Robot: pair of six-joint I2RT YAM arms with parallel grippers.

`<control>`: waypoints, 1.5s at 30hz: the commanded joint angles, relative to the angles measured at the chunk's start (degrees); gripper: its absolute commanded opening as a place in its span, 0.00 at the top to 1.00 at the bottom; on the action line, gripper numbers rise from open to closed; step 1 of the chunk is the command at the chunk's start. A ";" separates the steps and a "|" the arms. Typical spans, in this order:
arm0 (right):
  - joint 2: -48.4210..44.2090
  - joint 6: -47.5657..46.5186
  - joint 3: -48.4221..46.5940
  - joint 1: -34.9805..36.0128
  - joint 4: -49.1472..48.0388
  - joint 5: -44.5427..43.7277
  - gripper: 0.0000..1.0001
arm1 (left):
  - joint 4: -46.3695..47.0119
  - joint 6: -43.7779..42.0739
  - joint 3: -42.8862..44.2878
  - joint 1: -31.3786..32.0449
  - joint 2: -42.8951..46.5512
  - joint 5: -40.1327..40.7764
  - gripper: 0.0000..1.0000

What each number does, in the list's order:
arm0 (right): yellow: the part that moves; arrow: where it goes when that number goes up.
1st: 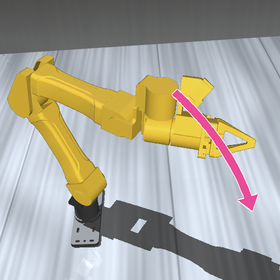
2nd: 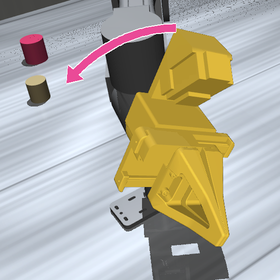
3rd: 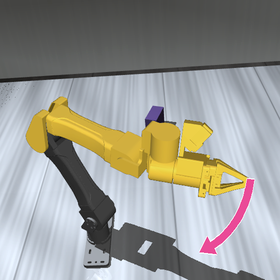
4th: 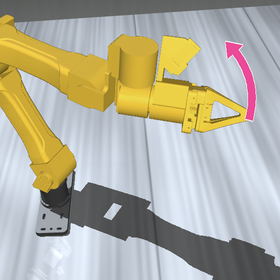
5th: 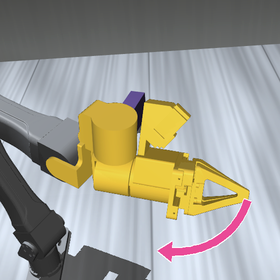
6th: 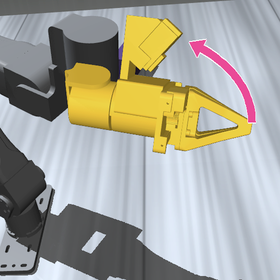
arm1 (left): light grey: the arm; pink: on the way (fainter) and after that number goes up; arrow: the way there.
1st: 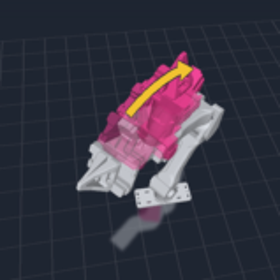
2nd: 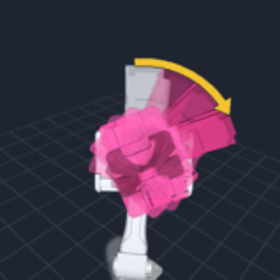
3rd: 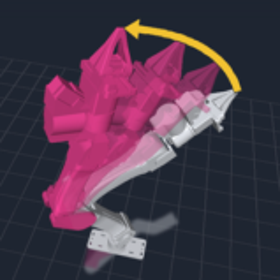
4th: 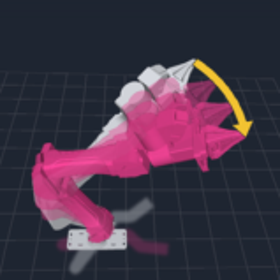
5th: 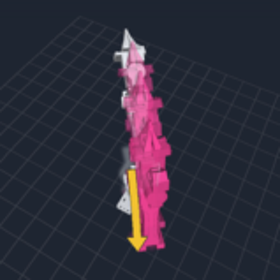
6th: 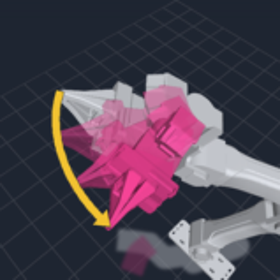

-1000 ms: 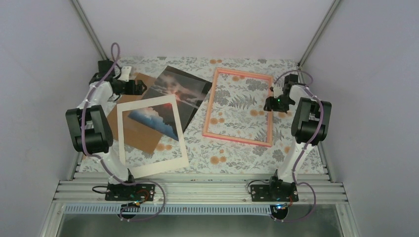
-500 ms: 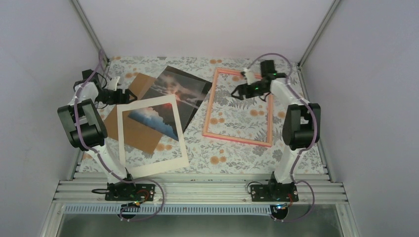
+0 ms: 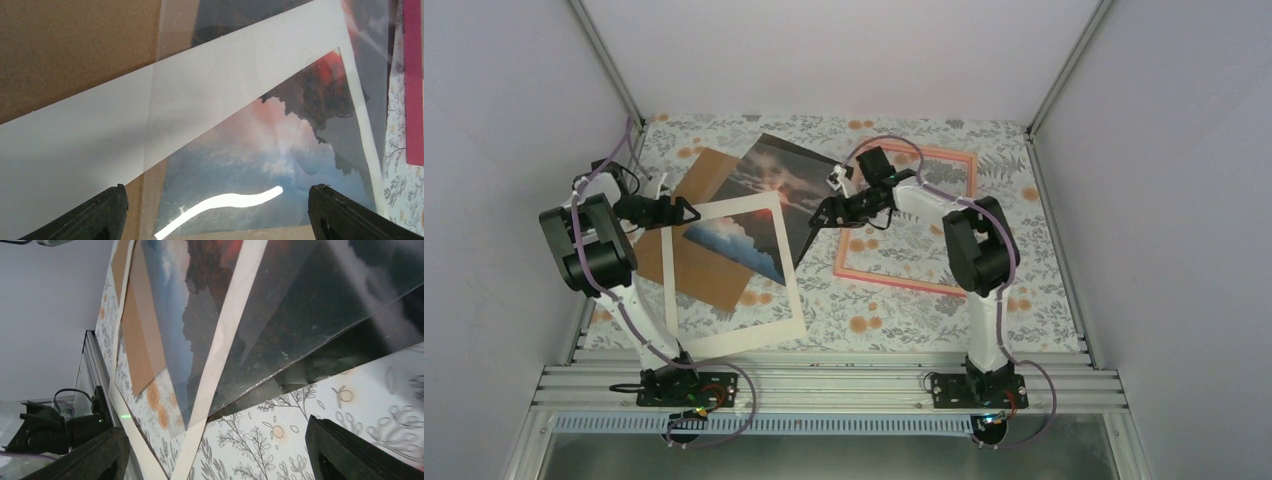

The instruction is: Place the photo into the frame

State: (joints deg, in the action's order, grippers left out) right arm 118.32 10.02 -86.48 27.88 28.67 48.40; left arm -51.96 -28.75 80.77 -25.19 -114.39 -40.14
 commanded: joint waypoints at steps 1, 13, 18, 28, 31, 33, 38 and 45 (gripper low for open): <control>3.38 8.85 -1.69 2.62 -5.75 -0.05 0.14 | -0.48 -1.68 2.10 -0.64 -2.69 -0.91 0.10; 16.66 10.45 -9.58 5.88 -4.52 -6.39 0.16 | -3.09 -3.21 4.35 -0.61 -9.05 0.43 0.14; 18.69 10.81 -9.91 6.40 -4.02 -8.21 0.18 | -5.21 -4.68 3.84 -0.18 -10.47 -1.61 0.17; 22.65 9.90 -10.87 7.03 -3.30 -8.64 0.19 | -9.46 -7.91 4.60 0.41 -10.97 -13.03 0.21; 22.96 9.68 -11.10 7.08 -3.09 -8.67 0.19 | -11.66 -10.22 5.12 0.49 -10.77 -16.60 0.21; 23.15 9.51 -11.17 7.15 -3.09 -8.70 0.19 | -13.24 -11.63 5.48 0.75 -11.00 -18.21 0.21; 23.47 9.12 -11.45 7.10 -3.33 -7.38 0.17 | -11.92 -10.49 4.86 1.32 -10.72 -18.88 0.16; 21.96 9.25 -9.62 6.49 -2.59 -8.76 0.17 | 2.61 0.77 2.23 0.90 -2.71 -7.77 0.16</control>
State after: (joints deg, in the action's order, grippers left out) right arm 136.09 19.16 -100.09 34.04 19.00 46.65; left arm -59.75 -34.61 83.42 -23.90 -123.37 -54.70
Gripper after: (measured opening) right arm 0.828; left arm 0.837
